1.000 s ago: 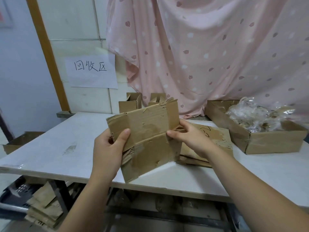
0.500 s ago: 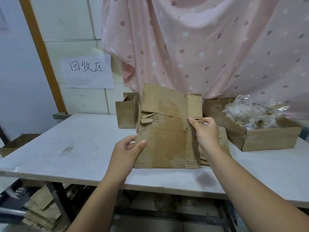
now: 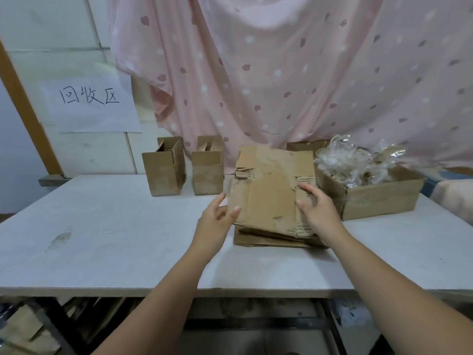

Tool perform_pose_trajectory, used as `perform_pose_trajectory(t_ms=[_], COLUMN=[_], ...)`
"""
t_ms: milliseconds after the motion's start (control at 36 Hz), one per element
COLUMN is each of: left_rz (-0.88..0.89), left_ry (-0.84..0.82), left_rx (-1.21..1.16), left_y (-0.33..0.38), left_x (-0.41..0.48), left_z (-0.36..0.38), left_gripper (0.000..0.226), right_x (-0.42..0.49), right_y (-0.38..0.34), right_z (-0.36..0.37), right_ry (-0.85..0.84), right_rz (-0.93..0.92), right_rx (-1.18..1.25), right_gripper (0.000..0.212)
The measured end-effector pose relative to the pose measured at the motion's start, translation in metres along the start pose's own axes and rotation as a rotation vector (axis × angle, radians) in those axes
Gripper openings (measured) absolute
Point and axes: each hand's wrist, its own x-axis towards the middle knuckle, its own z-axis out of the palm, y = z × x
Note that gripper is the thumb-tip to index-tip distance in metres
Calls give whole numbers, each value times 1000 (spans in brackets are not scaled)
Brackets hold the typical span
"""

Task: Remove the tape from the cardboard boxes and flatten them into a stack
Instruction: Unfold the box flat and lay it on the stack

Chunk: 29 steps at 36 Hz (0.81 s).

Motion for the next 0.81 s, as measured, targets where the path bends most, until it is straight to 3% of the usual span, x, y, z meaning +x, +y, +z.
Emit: perform_pose_trajectory(t_ms=[83, 167, 278, 361, 444, 556, 694, 806], left_rz=[30, 24, 51, 27, -14, -3, -19, -111], left_ry=[-106, -153, -151, -128, -124, -78, 82, 244], left_rx=[233, 295, 458, 423, 282, 241, 322, -57], left_y=[-8, -20, -35, -38, -41, -42, -52, -62], left_x=[0, -2, 0, 5, 7, 8, 18, 21], left_z=[10, 15, 15, 12, 8, 0, -47, -78], left_gripper=[69, 65, 55, 45, 39, 40, 29, 21], right_x=[18, 26, 28, 28, 24, 18, 17, 28], right_y=[18, 38, 50, 40, 26, 7, -27, -50], right_z=[-12, -13, -6, 2, 14, 32, 59, 89], right_ry=[-80, -157, -123, -116, -93, -73, -218, -318], right_rz=[-12, 8, 102, 93, -39, -228, -312, -356], right_rx=[-215, -434, -717, -861, -1019, -998, -794, -716], right_gripper=[42, 38, 32, 33, 43, 42, 29, 30])
